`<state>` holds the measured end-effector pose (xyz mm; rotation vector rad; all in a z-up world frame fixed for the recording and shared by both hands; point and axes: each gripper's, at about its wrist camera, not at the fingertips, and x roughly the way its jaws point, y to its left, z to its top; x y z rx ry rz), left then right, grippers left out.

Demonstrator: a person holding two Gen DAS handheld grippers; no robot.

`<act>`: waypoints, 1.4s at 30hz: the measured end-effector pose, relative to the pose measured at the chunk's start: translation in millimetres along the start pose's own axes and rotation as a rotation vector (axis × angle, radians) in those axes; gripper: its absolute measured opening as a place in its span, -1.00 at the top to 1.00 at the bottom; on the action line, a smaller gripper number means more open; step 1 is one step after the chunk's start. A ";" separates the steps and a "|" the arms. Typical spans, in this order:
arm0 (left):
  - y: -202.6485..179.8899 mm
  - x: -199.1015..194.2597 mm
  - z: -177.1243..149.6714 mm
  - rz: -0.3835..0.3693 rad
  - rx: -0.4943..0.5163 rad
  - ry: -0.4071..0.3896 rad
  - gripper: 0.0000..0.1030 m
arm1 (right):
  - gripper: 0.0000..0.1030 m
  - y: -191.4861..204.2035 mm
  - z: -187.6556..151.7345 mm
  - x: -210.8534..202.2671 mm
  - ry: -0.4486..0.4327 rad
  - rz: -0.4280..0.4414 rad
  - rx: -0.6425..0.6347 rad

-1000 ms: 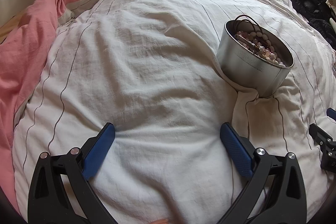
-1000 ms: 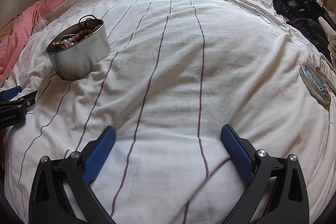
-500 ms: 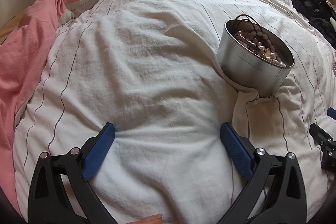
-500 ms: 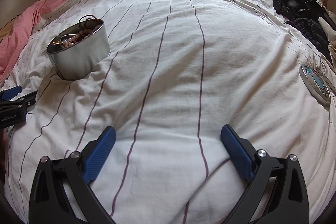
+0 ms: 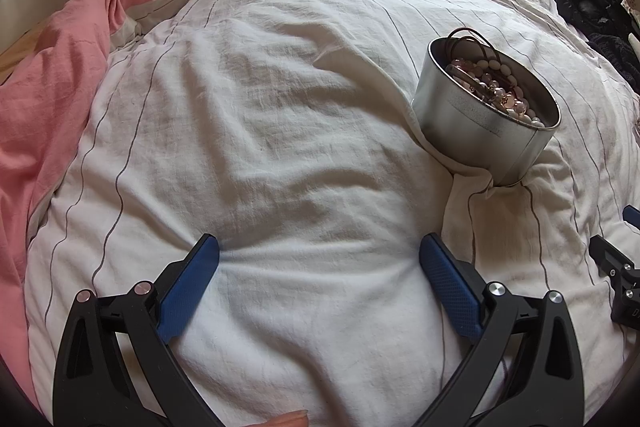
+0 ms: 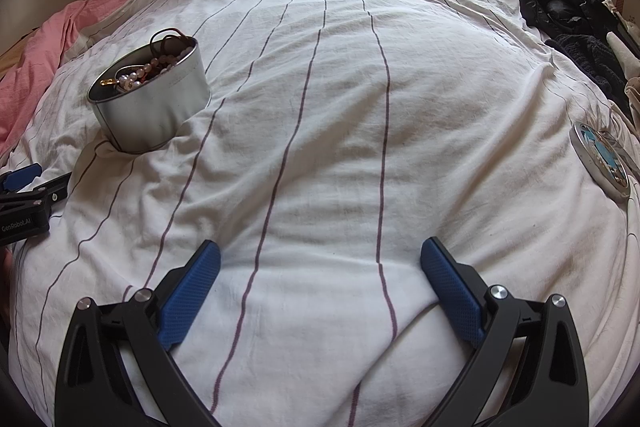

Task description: Organize jewelry

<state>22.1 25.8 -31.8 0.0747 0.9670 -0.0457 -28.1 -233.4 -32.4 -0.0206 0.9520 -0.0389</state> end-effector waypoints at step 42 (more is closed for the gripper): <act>2.1 1.8 0.4 -0.011 -0.006 0.010 -0.87 | -0.86 2.2 1.0 1.7 0.001 -0.013 -0.007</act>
